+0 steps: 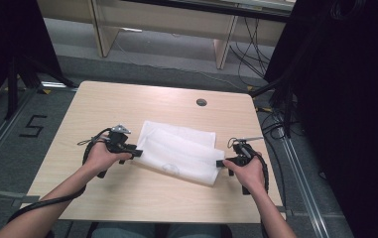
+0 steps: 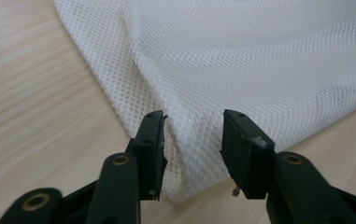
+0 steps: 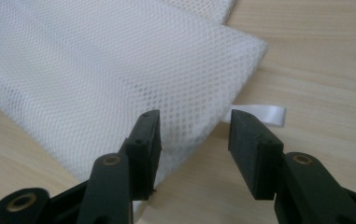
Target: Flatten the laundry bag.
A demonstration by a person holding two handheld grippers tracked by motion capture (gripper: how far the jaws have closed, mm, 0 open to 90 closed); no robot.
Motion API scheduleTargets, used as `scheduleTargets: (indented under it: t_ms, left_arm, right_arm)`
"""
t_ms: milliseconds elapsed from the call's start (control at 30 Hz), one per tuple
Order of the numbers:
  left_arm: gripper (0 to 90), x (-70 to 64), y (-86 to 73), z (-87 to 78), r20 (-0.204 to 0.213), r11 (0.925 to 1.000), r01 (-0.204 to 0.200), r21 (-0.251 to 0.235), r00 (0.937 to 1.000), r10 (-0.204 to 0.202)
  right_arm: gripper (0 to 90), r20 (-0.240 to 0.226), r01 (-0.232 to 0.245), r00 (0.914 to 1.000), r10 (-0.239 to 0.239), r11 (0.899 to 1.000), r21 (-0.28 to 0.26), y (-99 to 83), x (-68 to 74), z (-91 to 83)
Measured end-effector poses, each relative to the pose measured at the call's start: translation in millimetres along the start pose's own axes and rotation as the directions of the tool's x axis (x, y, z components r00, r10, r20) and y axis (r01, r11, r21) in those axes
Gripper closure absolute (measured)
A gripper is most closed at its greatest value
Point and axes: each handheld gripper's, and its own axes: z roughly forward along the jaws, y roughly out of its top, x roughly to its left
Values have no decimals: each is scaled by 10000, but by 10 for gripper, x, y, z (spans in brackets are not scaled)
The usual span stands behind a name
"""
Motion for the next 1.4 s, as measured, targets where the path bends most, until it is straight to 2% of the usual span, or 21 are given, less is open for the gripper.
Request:
scheduleTargets:
  t_ms: [67,267,300,467,500,533,567,667,700,733,767,833,900,1000,1033,1067,1100,1233,1267,1300,1400]
  left_arm:
    - [625,-2,-7,7,27,9999,52,97,10000,-52]
    - [700,-39,-36,-2,100,9940,-949,541,9955,945]
    - [700,-43,-43,-17,85,9927,-1049,603,9945,1046]
    - [749,-40,-120,-95,358,9863,-1282,1041,9915,1251]
    - [752,-27,-130,-124,386,9790,-1546,1330,9878,1508]
    - [776,-39,-168,-148,356,9792,-1566,1292,9875,1533]
    - [784,-31,-182,-173,321,9712,-1851,1503,9827,1823]
    - [796,-63,-221,-195,356,9724,-1781,1506,9840,1747]
    - [798,-55,-229,-229,413,9609,-2089,1816,9779,2048]
    - [798,-69,-244,-250,378,9582,-2175,1856,9760,2143]
    - [799,-128,-293,-265,134,9700,-1891,1530,9818,1893]
    - [800,-151,-310,-290,62,9672,-2021,1541,9790,2036]
    - [799,-206,-361,-373,30,9540,-2477,1688,9680,2508]
    - [795,-233,-397,-409,-66,9540,-2498,1660,9671,2544]
    - [795,-234,-408,-431,-117,9510,-2611,1654,9637,2666]
    - [791,-242,-411,-462,-200,9497,-2639,1688,9624,2710]
    - [762,-244,-407,-497,-343,9476,-2754,1617,9581,2843]
    - [701,-279,-320,-650,-929,9583,-2754,758,9550,2818]
    - [682,-340,-252,-698,-1003,9510,-3046,526,9459,3085]
    - [674,-340,-252,-698,-1003,9510,-3046,526,9459,3085]
    - [655,-559,-153,-623,-563,9317,-3617,341,9300,3631]
  right_arm:
    - [555,-3,235,9997,-235,9995,208,26,-33,58]
    - [597,385,304,9987,-321,9986,444,99,22,161]
    - [602,375,8,9993,-25,9990,456,109,64,171]
    - [649,411,779,9960,-797,9961,418,110,98,175]
    - [660,442,417,9980,-446,9970,651,109,140,161]
    - [748,275,813,9961,-833,9944,671,100,158,154]
    - [774,292,636,9974,-666,9937,923,104,191,153]
    - [793,71,1027,9945,-1041,9889,1069,86,237,150]
    - [793,171,1127,9932,-1148,9892,942,81,248,170]
    - [793,171,1127,9932,-1148,9892,942,81,248,170]
    - [782,145,1085,9937,-1109,9872,1173,84,280,166]
    - [764,-120,1509,9885,-1504,9846,885,87,268,178]
    - [691,46,1427,9896,-1436,9862,837,100,321,144]
    - [643,267,1372,9898,-1397,9875,781,122,356,120]
    - [627,419,1779,9827,-1804,9824,572,142,323,114]
    - [607,572,1582,9853,-1611,9860,524,159,344,110]
    - [575,514,2144,9753,-2149,9766,143,198,330,84]
    - [536,637,2501,9663,-2492,9682,-57,261,343,84]
    - [519,601,2559,9650,-2554,9667,-7,296,366,100]
    - [519,601,2559,9650,-2554,9667,-7,296,366,100]
    - [501,649,2816,9577,-2804,9595,-115,358,391,151]
